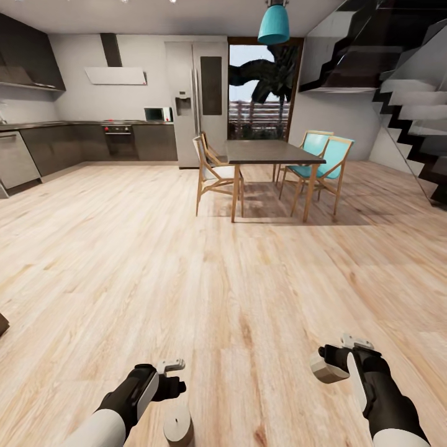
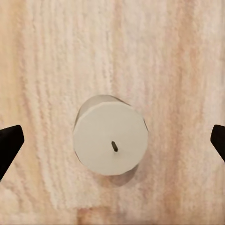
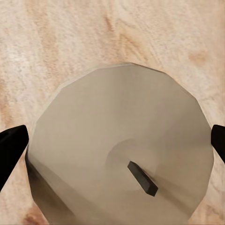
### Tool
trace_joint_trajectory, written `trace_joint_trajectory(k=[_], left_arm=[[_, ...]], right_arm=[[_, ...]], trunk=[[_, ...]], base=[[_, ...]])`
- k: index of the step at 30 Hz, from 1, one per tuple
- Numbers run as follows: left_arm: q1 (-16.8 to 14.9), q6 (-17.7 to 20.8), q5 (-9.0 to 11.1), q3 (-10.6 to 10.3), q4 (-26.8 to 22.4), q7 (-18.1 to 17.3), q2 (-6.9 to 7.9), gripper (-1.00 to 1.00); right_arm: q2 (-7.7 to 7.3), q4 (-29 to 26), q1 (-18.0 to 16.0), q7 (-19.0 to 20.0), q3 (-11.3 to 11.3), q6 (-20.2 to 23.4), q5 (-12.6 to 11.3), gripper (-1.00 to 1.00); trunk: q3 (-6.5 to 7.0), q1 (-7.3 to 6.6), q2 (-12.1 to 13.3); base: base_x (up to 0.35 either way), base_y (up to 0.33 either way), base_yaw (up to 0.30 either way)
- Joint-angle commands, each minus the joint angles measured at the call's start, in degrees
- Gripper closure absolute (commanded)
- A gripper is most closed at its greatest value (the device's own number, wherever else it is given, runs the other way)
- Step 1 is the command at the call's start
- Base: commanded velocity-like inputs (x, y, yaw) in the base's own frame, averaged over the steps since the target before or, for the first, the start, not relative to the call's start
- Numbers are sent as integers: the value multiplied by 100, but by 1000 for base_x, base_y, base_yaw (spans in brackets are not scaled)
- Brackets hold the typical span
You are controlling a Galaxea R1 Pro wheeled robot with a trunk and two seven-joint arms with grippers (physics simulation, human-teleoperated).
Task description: Place each of the two pumpkins and all three candles from the living room inside a cabinet in the living room (use any cabinet), then make sure every cabinet is closed, and position the cauldron so it is next to a table in the living room.
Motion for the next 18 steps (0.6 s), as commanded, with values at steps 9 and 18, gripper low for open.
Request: trace_joint_trajectory(k=[9,18], left_arm=[[-3,234,-4,42,-2,-6,-1,-100],[-2,272,-2,42,-6,3,-5,-100]], right_arm=[[-1,-5,-3,21,-2,28,38,100],[-11,-6,-3,35,-2,28,5,100]], trunk=[[-5,-1,-2],[-5,-1,-2]], base=[[0,-6,0],[0,0,0]])
